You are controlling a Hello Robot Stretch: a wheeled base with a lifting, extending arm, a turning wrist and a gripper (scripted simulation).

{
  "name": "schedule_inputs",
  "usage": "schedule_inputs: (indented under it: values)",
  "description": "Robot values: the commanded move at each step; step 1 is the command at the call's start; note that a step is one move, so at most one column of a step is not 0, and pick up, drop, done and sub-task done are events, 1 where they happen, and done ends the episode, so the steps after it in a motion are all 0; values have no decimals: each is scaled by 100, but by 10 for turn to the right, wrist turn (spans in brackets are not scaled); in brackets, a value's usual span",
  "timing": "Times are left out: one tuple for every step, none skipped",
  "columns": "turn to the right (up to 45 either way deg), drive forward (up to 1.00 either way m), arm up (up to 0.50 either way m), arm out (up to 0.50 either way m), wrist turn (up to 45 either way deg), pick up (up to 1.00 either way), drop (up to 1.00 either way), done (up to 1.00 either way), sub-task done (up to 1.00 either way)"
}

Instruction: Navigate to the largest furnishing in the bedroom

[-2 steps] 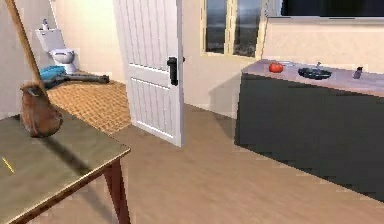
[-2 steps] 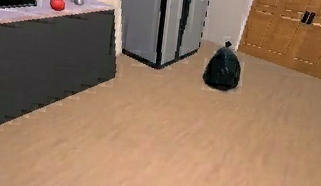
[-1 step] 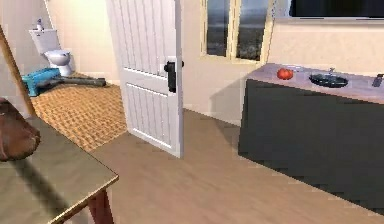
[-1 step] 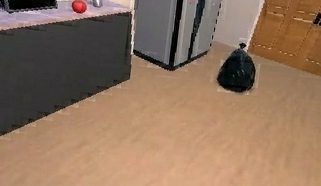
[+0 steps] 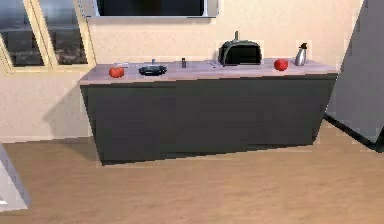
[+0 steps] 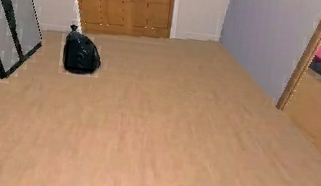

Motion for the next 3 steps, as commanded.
schedule_inputs:
  values:
    - [240, 0, 0, 0, 0, 0, 0, 0, 0]
    - [0, 5, 0, 0, 0, 0, 0, 0, 0]
    - [-450, 0, 0, 0, 0, 0, 0, 0, 0]
